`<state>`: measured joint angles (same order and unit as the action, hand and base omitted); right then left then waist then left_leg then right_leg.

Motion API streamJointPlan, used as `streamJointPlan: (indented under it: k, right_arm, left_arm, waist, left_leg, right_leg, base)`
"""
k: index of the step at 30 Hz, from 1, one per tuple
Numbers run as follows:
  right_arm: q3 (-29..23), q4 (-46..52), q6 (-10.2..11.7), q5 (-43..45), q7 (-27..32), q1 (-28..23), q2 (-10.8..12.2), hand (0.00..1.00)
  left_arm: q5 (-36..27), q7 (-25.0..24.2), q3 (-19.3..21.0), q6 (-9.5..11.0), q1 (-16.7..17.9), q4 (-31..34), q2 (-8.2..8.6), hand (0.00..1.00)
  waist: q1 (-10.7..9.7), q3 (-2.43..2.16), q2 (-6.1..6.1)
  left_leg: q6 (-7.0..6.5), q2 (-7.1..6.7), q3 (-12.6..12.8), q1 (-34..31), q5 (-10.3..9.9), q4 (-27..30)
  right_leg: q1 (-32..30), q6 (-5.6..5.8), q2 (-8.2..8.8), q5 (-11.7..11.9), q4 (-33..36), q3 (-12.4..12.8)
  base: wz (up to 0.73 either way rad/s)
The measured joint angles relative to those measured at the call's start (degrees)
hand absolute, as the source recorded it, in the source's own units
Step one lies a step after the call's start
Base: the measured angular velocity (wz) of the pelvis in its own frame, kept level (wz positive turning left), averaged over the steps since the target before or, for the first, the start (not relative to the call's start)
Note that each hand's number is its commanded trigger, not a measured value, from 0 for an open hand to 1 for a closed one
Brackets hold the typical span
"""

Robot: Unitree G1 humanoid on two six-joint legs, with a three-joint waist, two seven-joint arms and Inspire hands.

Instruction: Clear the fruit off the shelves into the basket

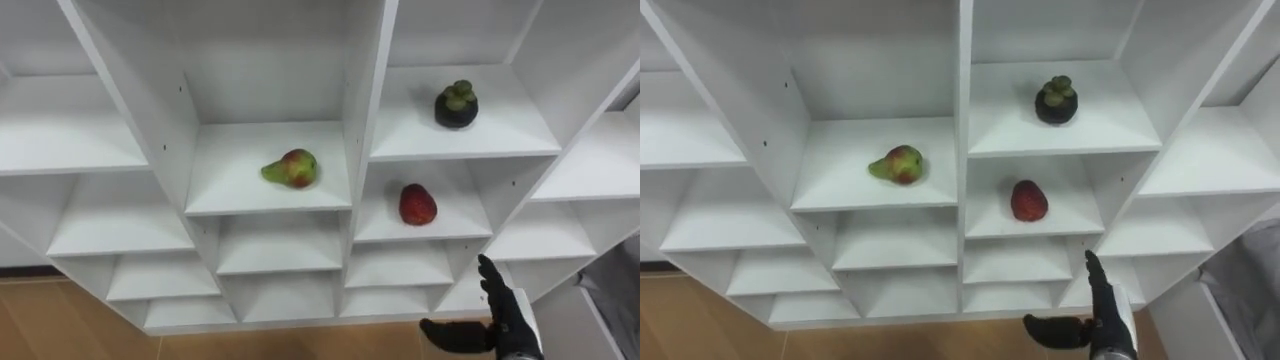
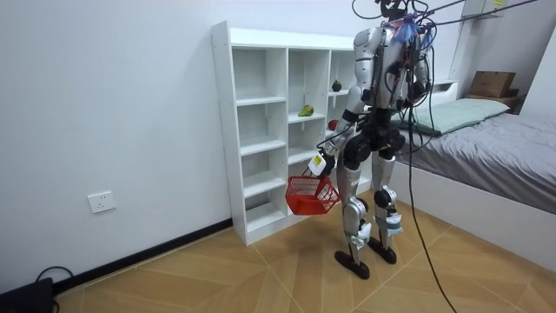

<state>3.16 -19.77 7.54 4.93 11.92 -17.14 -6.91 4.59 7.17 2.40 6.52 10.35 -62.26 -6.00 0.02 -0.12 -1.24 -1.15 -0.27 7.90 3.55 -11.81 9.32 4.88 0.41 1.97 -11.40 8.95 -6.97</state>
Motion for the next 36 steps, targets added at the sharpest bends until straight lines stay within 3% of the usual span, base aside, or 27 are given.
streamJointPlan:
  k: [3,7,9,12,15,27,36]
  right_arm:
    - [-0.02,7.88,0.25,0.05,1.29,-0.38,-0.07,0.0]
    - [-0.03,14.15,2.29,0.64,3.1,-0.18,-0.18,0.0]
    - [-0.04,18.73,2.45,4.68,3.3,0.21,-0.29,0.0]
    - [0.0,23.63,3.93,8.28,3.91,0.21,-0.35,0.0]
    - [0.07,26.52,4.01,9.79,5.25,0.18,-0.79,0.0]
    - [2.44,30.5,4.98,11.14,7.14,1.01,-2.12,0.0]
    - [2.52,30.56,4.98,11.15,8.06,3.26,-2.12,0.0]
  left_arm:
    - [-0.59,0.1,-0.33,0.9,0.71,-0.03,-0.28,1.0]
    - [-0.57,0.07,-0.41,1.14,0.59,-0.03,-0.43,1.0]
    - [-0.58,-0.17,-0.41,1.16,1.1,-0.25,-0.45,1.0]
    - [-0.6,-0.2,-0.41,1.16,1.69,-0.25,-0.75,1.0]
    - [-0.54,-0.2,-0.55,1.15,1.88,-0.78,-0.8,1.0]
    - [-1.7,-0.52,-4.8,1.15,1.65,-0.91,-1.66,1.0]
    - [-2.85,-0.59,-4.95,1.15,1.4,-1.9,-1.93,1.0]
  waist:
    - [0.0,0.16,0.21]
    - [0.18,0.21,0.4]
    - [0.27,0.26,0.77]
    - [0.18,0.12,1.28]
    - [0.26,-0.01,1.52]
    - [0.43,-0.13,0.96]
    - [0.52,-0.07,0.06]
  left_leg:
    - [0.0,0.04,0.34,0.01,0.0,-0.02]
    - [0.0,0.08,0.46,-0.05,0.0,-0.04]
    - [0.0,0.27,1.1,-0.18,0.0,-0.1]
    - [0.03,0.46,1.45,-0.38,0.02,-0.1]
    - [0.05,0.48,1.57,-0.33,0.03,-0.1]
    - [0.06,0.49,1.67,0.17,0.05,-0.09]
    - [0.06,0.49,1.52,0.01,0.04,-0.18]
  right_leg:
    - [-0.05,-0.01,-0.03,0.04,-0.03,0.25]
    - [-0.02,0.01,-0.04,0.11,0.01,0.26]
    - [-0.64,-0.06,-0.18,0.18,0.44,0.85]
    - [-1.17,-0.15,-0.39,0.25,0.83,1.34]
    - [-1.2,-0.21,-0.43,0.28,0.85,1.39]
    - [-0.71,-0.21,-0.45,0.39,0.92,1.49]
    - [-0.71,-0.19,-0.43,0.4,0.9,1.09]
  base:
    - [-0.04]
    - [-0.02]
    - [-0.12]
    - [-0.09]
    - [-0.02]
    - [0.0]
    - [0.0]
